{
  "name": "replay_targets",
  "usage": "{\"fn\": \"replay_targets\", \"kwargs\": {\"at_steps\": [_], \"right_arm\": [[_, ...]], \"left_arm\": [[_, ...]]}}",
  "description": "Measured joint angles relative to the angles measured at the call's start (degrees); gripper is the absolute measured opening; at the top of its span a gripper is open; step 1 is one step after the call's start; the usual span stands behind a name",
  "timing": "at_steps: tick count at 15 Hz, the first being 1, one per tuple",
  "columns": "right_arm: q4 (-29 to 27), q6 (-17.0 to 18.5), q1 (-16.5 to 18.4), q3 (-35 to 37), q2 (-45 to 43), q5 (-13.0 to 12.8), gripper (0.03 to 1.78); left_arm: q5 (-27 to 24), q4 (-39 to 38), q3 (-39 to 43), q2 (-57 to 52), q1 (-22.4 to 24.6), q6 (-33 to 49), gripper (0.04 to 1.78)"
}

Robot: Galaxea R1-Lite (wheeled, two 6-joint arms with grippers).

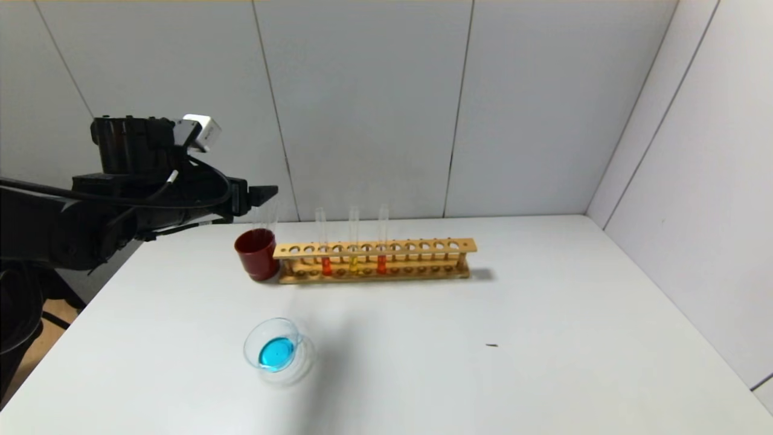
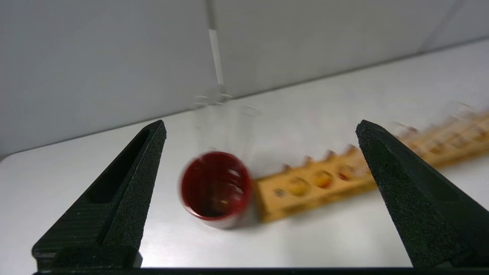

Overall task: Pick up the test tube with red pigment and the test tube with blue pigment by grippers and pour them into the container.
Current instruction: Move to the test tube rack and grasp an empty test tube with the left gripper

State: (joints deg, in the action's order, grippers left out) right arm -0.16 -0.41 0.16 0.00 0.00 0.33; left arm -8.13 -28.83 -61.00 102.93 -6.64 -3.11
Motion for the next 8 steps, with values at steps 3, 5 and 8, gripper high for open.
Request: {"fn": "replay_targets", "kwargs": {"at_steps": [3, 5, 8], "right_arm": [[0.0, 0.0, 0.0, 0.0, 0.0, 0.0, 1.75], [0.0, 0.0, 0.0, 0.0, 0.0, 0.0, 1.75], [0.0, 0.0, 0.0, 0.0, 0.0, 0.0, 1.75]], "left_arm": [[0.3, -0.5, 6.3, -4.8, -4.4, 0.4, 1.75], [0.3, -0.7, 9.8, -7.3, -6.9, 0.9, 1.75], [0.5, -1.2, 13.0, -7.7, -8.3, 1.6, 1.75]]}}
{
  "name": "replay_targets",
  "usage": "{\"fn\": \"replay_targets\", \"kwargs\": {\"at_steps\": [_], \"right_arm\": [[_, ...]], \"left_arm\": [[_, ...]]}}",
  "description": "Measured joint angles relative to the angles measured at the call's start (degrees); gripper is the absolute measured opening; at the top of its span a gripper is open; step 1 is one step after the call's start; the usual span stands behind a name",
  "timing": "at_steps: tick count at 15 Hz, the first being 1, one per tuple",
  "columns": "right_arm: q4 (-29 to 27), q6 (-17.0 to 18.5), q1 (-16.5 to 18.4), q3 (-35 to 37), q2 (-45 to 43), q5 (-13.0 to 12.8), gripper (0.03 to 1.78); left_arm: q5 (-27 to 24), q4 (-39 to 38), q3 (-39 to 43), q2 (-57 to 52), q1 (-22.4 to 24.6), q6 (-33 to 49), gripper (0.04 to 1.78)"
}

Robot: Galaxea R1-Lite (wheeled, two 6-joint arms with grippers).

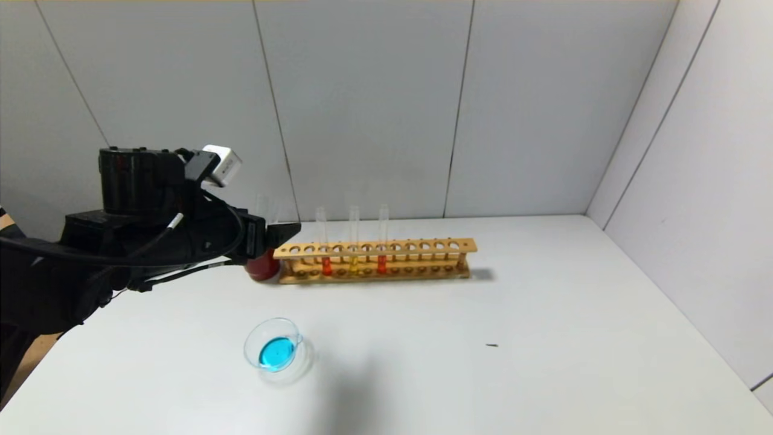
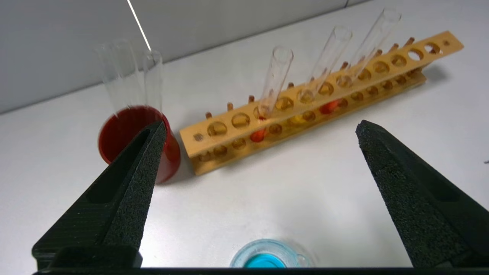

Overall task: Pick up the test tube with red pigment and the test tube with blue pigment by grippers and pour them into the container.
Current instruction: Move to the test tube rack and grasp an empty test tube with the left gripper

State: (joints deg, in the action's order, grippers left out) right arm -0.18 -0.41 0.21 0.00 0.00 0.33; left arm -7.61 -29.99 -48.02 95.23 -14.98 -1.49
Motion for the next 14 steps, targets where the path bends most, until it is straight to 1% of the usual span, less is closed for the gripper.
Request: {"fn": "replay_targets", "kwargs": {"at_steps": [1, 5, 6, 10, 14], "right_arm": [[0.0, 0.0, -0.1, 0.0, 0.0, 0.0, 1.75], [0.0, 0.0, 0.0, 0.0, 0.0, 0.0, 1.75], [0.0, 0.0, 0.0, 0.0, 0.0, 0.0, 1.75], [0.0, 0.0, 0.0, 0.0, 0.0, 0.0, 1.75], [0.0, 0.0, 0.0, 0.0, 0.0, 0.0, 1.75]], "left_arm": [[0.0, -1.2, 0.8, 0.7, -0.5, 0.4, 1.75], [-0.1, -12.5, 2.4, 6.6, -1.5, 0.6, 1.75], [-0.2, -13.9, 2.3, 8.0, -1.8, 0.6, 1.75], [-0.2, -14.4, -0.2, 13.0, -2.2, 0.5, 1.75], [-0.2, -14.4, -4.5, 18.0, -2.1, 0.5, 1.75]]}}
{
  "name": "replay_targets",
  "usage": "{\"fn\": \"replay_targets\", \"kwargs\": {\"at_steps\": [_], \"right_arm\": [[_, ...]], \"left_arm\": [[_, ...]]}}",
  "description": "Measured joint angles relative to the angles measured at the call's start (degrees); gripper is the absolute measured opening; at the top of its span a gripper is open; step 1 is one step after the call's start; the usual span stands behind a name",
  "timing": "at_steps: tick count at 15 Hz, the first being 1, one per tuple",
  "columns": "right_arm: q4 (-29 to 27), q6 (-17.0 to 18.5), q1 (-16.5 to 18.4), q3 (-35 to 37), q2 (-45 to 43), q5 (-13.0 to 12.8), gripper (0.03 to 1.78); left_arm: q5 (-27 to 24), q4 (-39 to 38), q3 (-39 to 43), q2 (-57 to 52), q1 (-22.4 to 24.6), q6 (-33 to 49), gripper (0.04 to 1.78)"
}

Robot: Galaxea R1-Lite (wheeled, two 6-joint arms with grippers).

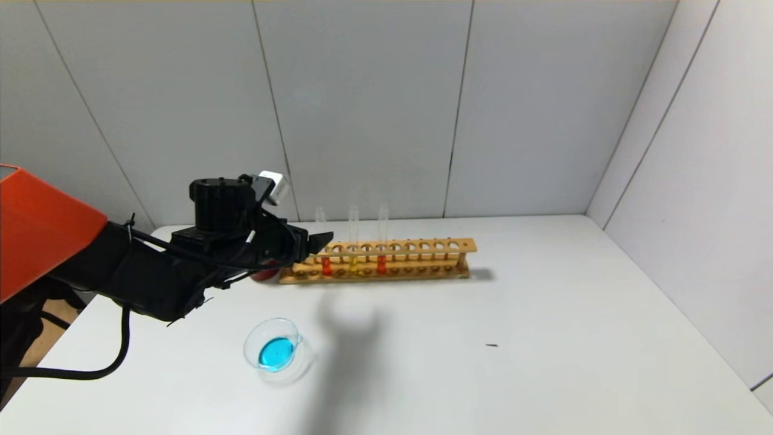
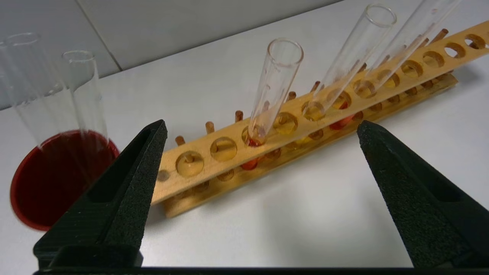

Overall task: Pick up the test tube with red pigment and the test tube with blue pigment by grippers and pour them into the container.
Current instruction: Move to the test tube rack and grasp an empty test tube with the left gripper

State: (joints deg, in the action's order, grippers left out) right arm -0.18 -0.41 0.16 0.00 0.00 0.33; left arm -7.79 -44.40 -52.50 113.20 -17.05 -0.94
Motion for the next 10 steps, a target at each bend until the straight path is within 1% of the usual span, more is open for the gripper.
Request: {"fn": "replay_targets", "kwargs": {"at_steps": [4, 10], "right_arm": [[0.0, 0.0, 0.0, 0.0, 0.0, 0.0, 1.75], [0.0, 0.0, 0.0, 0.0, 0.0, 0.0, 1.75]], "left_arm": [[0.0, 0.2, -4.7, 5.1, 0.0, 0.0, 1.75], [0.2, 0.5, -9.3, 10.7, 0.0, 0.0, 1.73]]}}
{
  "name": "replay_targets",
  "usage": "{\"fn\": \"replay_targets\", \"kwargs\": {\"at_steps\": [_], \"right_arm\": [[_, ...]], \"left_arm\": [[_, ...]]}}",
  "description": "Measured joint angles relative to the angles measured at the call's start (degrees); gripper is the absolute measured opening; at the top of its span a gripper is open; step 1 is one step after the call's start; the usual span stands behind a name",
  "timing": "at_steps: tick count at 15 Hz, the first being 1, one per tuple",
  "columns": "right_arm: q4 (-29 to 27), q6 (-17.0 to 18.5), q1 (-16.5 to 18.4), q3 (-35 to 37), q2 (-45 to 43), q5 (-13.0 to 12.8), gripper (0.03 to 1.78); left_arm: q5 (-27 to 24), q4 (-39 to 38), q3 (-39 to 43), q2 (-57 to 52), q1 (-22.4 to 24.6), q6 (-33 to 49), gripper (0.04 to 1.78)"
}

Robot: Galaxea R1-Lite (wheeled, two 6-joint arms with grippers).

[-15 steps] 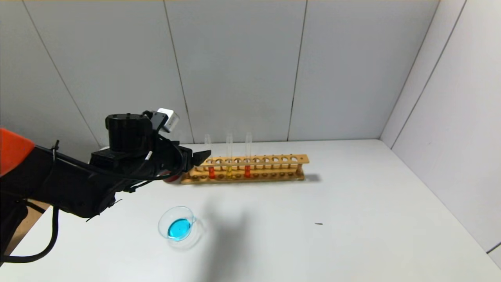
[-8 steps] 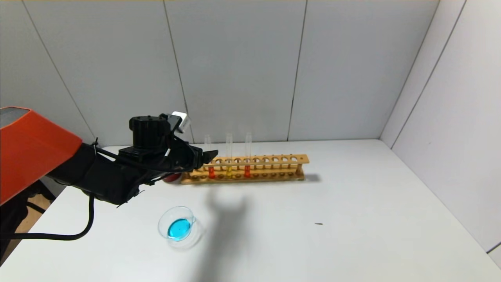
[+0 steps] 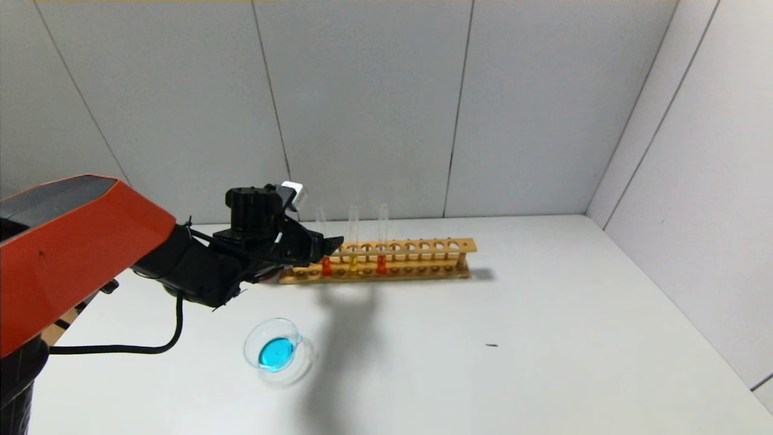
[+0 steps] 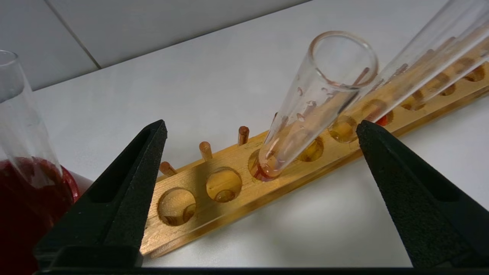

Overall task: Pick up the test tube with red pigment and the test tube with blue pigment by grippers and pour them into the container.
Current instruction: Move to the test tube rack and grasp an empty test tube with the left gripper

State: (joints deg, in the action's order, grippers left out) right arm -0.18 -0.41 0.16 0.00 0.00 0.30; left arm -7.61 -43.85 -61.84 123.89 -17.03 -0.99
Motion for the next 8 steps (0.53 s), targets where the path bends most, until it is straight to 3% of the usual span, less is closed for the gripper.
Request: {"fn": "replay_targets", "kwargs": {"at_steps": [4, 8], "right_arm": [[0.0, 0.0, 0.0, 0.0, 0.0, 0.0, 1.75], [0.0, 0.0, 0.0, 0.0, 0.0, 0.0, 1.75]], "left_arm": [[0.0, 0.1, -2.0, 1.4, 0.0, -0.1, 1.39], [0.0, 0.1, -2.8, 1.8, 0.0, -0.1, 0.67]]}}
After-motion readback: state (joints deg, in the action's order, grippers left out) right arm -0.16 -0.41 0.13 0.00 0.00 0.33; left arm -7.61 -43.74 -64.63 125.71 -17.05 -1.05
